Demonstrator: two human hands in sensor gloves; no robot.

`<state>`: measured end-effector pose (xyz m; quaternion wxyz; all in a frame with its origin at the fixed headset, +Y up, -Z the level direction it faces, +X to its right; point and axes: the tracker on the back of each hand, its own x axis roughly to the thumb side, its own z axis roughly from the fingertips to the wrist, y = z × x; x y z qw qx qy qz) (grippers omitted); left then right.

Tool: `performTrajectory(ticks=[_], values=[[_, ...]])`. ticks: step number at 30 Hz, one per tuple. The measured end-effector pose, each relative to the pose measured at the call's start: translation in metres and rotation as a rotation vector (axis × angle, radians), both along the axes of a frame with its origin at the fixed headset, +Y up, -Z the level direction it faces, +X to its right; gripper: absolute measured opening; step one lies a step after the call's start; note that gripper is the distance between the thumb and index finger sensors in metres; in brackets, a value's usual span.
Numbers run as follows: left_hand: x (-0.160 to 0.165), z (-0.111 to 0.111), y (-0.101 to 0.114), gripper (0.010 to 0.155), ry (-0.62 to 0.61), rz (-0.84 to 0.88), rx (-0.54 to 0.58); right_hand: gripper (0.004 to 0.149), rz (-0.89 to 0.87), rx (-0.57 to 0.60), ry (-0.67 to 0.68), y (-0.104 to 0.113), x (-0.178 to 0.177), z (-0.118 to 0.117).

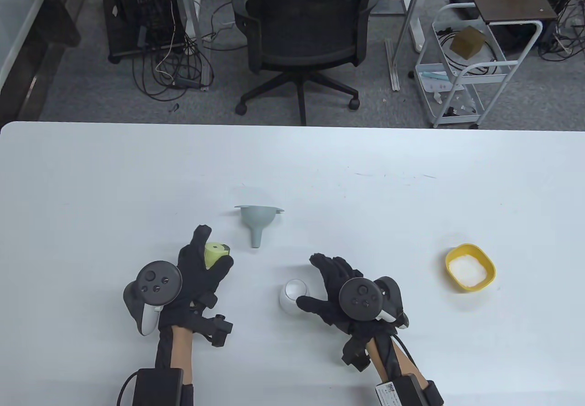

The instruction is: Unscrew the press dispenser and pour salt into it

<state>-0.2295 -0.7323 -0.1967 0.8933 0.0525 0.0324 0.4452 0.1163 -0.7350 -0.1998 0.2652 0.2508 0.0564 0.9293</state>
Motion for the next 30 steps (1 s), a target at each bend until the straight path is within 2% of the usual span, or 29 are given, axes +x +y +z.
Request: performTrajectory(ticks=[3, 7, 14, 18, 24, 26, 30], values=[[-0.014, 0.003, -0.001, 0.093, 0.123, -0.047, -0.005, 0.094, -0.008, 0.008, -0.015, 0.003, 0.005, 0.000], [-0.027, 0.004, -0.004, 0.092, 0.150, -0.162, -0.065, 0.093, -0.014, 0.004, -0.028, 0.004, 0.008, -0.001], [-0.027, 0.003, -0.011, 0.104, 0.195, -0.386, -0.151, 0.092, -0.023, 0.012, -0.058, 0.005, 0.014, -0.003], [-0.022, 0.003, -0.013, 0.096, 0.236, -0.492, -0.180, 0.091, -0.016, 0.006, -0.071, 0.004, 0.016, -0.004], [-0.015, -0.004, -0.018, 0.085, 0.161, -0.635, -0.388, 0.090, -0.012, -0.012, -0.085, 0.001, 0.017, -0.006], [-0.011, -0.007, -0.023, 0.085, 0.114, -0.697, -0.493, 0.090, -0.015, -0.008, -0.090, 0.002, 0.018, -0.006], [-0.004, -0.011, -0.034, 0.087, 0.065, -0.817, -0.587, 0.089, -0.015, -0.006, -0.096, 0.002, 0.018, -0.006]])
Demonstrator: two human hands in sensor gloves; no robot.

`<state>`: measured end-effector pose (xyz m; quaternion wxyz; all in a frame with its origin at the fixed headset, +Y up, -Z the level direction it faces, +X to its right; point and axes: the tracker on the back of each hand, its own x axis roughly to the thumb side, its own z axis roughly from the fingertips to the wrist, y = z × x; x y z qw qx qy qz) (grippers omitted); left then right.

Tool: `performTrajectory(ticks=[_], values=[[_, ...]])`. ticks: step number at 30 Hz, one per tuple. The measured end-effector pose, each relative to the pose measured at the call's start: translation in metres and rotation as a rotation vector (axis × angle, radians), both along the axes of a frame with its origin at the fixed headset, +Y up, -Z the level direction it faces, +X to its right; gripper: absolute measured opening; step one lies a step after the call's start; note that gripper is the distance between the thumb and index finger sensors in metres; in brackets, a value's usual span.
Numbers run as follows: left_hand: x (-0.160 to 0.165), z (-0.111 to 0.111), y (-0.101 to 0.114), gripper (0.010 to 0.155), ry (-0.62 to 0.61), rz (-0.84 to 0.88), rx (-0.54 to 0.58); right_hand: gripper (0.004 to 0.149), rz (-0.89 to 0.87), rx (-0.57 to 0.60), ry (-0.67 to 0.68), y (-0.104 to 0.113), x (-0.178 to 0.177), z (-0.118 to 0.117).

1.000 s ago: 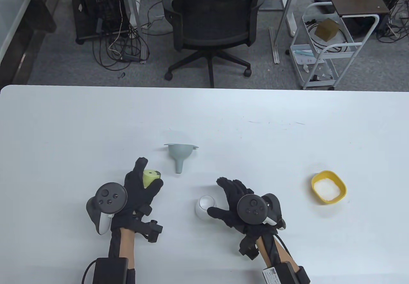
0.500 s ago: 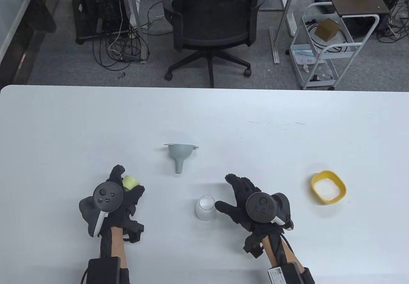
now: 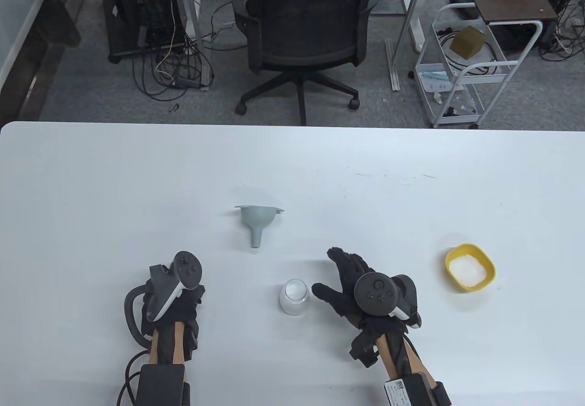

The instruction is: Unscrew the press dispenser and pour salt into it

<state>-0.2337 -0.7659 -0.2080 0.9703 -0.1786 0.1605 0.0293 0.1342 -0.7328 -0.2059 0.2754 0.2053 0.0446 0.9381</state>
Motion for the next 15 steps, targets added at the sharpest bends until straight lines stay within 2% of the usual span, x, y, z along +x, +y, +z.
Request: performTrajectory(ticks=[6, 10, 12, 14, 15], values=[[0.009, -0.001, -0.003, 0.089, -0.028, -0.104, -0.001, 0.089, 0.007, -0.009, -0.007, 0.000, 0.001, 0.000], [0.011, -0.001, 0.002, 0.103, -0.045, -0.029, -0.016, 0.088, 0.027, -0.009, -0.018, 0.001, 0.002, -0.001], [0.014, 0.001, 0.009, 0.103, -0.080, 0.024, 0.052, 0.087, 0.046, 0.000, -0.028, 0.001, 0.003, -0.001], [0.023, 0.004, 0.017, 0.098, -0.127, 0.068, 0.219, 0.087, 0.098, 0.024, -0.053, 0.000, 0.006, -0.003], [0.027, 0.006, 0.020, 0.096, -0.143, 0.078, 0.263, 0.086, 0.124, 0.033, -0.065, 0.000, 0.007, -0.003]])
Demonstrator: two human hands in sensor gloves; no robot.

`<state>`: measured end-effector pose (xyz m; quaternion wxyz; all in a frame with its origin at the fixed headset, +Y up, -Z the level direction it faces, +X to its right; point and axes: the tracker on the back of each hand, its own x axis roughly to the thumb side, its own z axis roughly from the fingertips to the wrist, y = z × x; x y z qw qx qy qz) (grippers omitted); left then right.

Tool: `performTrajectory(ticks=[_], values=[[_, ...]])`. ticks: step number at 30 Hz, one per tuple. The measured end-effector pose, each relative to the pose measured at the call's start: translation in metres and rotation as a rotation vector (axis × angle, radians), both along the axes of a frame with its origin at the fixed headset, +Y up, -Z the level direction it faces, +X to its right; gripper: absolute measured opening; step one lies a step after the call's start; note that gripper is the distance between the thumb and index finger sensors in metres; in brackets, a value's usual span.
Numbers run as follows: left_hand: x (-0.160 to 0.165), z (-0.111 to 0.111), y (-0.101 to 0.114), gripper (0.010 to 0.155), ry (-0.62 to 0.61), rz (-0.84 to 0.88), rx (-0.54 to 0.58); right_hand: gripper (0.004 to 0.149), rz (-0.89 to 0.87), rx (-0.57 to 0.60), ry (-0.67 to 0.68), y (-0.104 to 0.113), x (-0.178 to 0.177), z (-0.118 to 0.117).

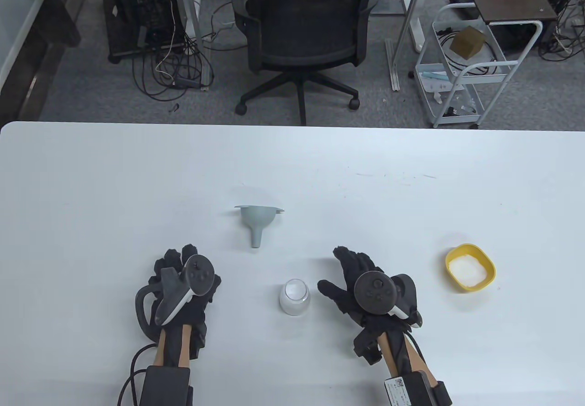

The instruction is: Unscrew the press dispenser and pour salt into it

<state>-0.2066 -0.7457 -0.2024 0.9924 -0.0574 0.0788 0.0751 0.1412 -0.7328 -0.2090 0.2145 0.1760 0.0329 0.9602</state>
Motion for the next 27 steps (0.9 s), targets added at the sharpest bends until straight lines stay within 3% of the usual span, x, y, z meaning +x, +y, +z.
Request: performTrajectory(ticks=[4, 15, 20, 27], values=[[0.024, 0.006, 0.008, 0.091, -0.080, 0.034, 0.128, 0.075, 0.184, 0.059, -0.142, 0.001, 0.012, -0.003], [0.037, 0.009, -0.001, 0.090, -0.124, -0.053, 0.147, 0.054, 0.494, 0.101, -0.660, 0.023, 0.091, -0.011], [0.034, 0.010, 0.000, 0.089, -0.117, -0.026, 0.168, 0.060, 0.670, 0.025, -0.856, 0.018, 0.122, -0.011], [0.033, 0.009, 0.000, 0.089, -0.113, -0.004, 0.166, 0.078, 0.704, -0.131, -0.995, 0.005, 0.161, -0.009]])
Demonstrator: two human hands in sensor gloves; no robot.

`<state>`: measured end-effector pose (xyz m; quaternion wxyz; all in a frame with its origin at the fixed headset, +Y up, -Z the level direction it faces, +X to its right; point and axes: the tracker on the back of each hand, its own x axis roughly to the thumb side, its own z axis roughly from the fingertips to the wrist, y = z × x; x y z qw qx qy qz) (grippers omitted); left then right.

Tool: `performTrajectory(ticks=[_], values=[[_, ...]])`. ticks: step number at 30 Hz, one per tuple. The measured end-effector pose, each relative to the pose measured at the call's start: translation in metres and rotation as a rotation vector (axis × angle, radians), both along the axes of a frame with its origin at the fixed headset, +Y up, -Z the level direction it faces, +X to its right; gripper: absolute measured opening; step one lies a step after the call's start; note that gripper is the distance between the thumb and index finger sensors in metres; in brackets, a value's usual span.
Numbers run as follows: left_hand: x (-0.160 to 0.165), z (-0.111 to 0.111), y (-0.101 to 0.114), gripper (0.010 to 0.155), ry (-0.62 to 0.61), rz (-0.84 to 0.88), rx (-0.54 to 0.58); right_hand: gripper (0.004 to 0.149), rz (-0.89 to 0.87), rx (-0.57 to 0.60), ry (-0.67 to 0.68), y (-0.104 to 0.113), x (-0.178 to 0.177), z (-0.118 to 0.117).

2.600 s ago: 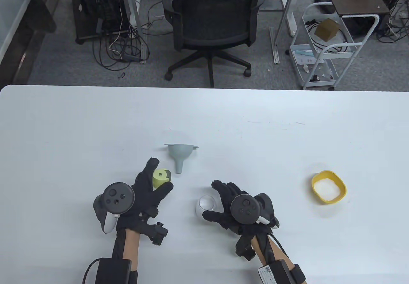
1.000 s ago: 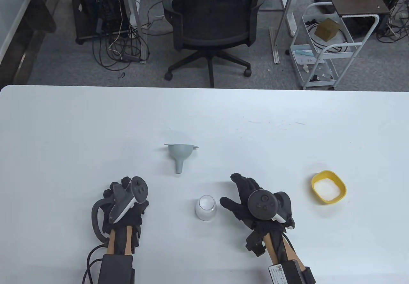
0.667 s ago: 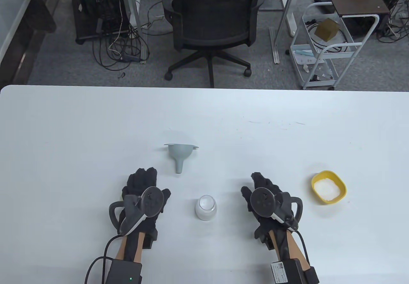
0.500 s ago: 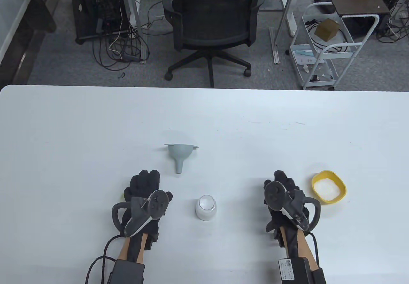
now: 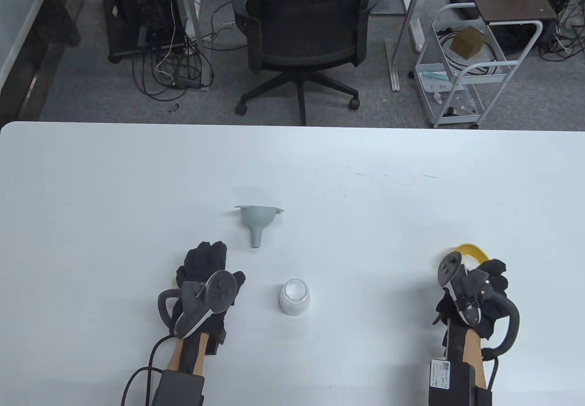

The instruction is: Unscrew the press dispenser and pour salt into it

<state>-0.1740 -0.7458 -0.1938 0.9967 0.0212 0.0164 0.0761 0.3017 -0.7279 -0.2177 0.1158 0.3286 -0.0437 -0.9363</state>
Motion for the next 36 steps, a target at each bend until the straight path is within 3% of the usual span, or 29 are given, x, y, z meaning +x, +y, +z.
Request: performTrajectory(ticks=[10, 16, 26, 36], values=[[0.002, 0.001, -0.001, 0.089, -0.005, -0.024, 0.012, 0.072, -0.125, -0.054, -0.054, -0.016, 0.016, 0.001], [0.003, 0.002, 0.000, 0.089, -0.001, -0.034, 0.017, 0.069, -0.371, 0.073, -0.063, -0.021, 0.026, 0.004], [0.004, 0.002, -0.001, 0.089, -0.004, -0.039, 0.016, 0.067, -0.455, 0.253, -0.074, -0.025, 0.034, 0.008], [0.004, 0.002, 0.000, 0.089, -0.002, -0.042, 0.021, 0.051, -0.508, 0.253, 0.029, -0.009, 0.011, 0.001]])
